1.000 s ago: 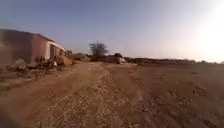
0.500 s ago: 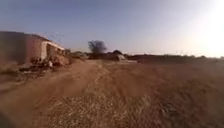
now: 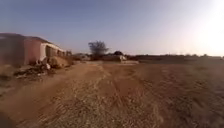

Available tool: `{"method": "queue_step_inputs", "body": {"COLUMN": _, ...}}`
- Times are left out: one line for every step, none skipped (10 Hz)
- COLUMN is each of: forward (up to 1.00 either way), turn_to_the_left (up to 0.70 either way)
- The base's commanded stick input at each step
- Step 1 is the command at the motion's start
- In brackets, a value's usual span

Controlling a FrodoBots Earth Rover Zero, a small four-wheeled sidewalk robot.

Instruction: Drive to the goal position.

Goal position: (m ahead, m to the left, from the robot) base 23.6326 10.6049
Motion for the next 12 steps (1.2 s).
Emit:
{"method": "queue_step_inputs", "body": {"forward": 0.7, "turn_to_the_left": 0.0}}
{"method": "queue_step_inputs", "body": {"forward": 0.7, "turn_to_the_left": 0.0}}
{"method": "queue_step_inputs", "body": {"forward": 0.7, "turn_to_the_left": 0.0}}
{"method": "queue_step_inputs", "body": {"forward": 0.7, "turn_to_the_left": -0.01}}
{"method": "queue_step_inputs", "body": {"forward": 0.7, "turn_to_the_left": -0.06}}
{"method": "queue_step_inputs", "body": {"forward": 0.7, "turn_to_the_left": -0.34}}
{"method": "queue_step_inputs", "body": {"forward": 0.7, "turn_to_the_left": -0.02}}
{"method": "queue_step_inputs", "body": {"forward": 0.7, "turn_to_the_left": 0.0}}
{"method": "queue_step_inputs", "body": {"forward": 0.7, "turn_to_the_left": 0.0}}
{"method": "queue_step_inputs", "body": {"forward": 0.7, "turn_to_the_left": 0.0}}
{"method": "queue_step_inputs", "body": {"forward": 0.7, "turn_to_the_left": 0.0}}
{"method": "queue_step_inputs", "body": {"forward": 0.7, "turn_to_the_left": 0.0}}
